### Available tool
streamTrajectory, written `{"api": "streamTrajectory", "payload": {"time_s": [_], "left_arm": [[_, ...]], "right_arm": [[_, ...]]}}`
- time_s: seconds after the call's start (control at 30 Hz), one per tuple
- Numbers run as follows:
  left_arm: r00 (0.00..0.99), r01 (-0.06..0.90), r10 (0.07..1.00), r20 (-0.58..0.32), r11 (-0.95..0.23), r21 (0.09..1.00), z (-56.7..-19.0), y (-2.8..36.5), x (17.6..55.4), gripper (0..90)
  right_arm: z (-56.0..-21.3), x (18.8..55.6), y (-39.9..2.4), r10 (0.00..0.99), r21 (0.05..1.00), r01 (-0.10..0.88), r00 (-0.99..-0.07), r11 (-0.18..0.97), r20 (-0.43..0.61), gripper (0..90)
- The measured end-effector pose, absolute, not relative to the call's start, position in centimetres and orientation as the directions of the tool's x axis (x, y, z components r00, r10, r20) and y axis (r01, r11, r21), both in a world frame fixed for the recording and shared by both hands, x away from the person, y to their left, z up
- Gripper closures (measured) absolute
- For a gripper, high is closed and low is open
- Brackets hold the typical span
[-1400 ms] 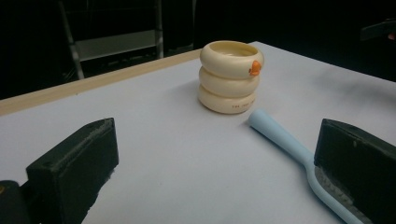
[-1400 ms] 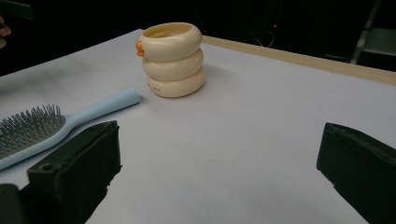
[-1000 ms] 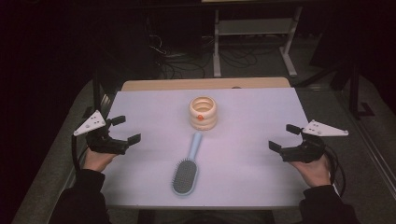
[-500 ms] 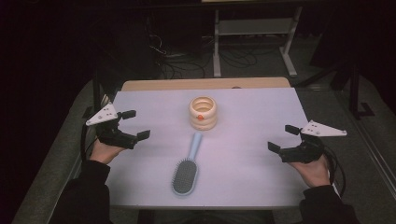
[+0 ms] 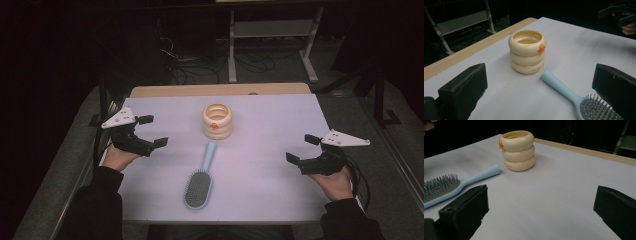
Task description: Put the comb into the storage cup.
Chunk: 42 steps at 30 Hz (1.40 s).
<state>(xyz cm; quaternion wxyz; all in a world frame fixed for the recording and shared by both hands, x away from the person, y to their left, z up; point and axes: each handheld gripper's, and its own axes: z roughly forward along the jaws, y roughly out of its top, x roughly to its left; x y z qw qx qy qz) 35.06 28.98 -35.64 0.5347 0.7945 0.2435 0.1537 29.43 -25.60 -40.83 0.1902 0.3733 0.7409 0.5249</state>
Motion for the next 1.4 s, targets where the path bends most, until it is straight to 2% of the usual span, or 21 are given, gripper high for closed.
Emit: {"api": "streamTrajectory", "payload": {"time_s": [1.4], "left_arm": [[0.912, 0.192, 0.41, 0.013, -0.455, 0.869, -36.0, 22.4, 36.0, 0.0]], "right_arm": [[-40.9, 29.4, -25.2, 0.739, 0.916, 0.354, -0.666, 0.189, 0.105, 0.0]]}}
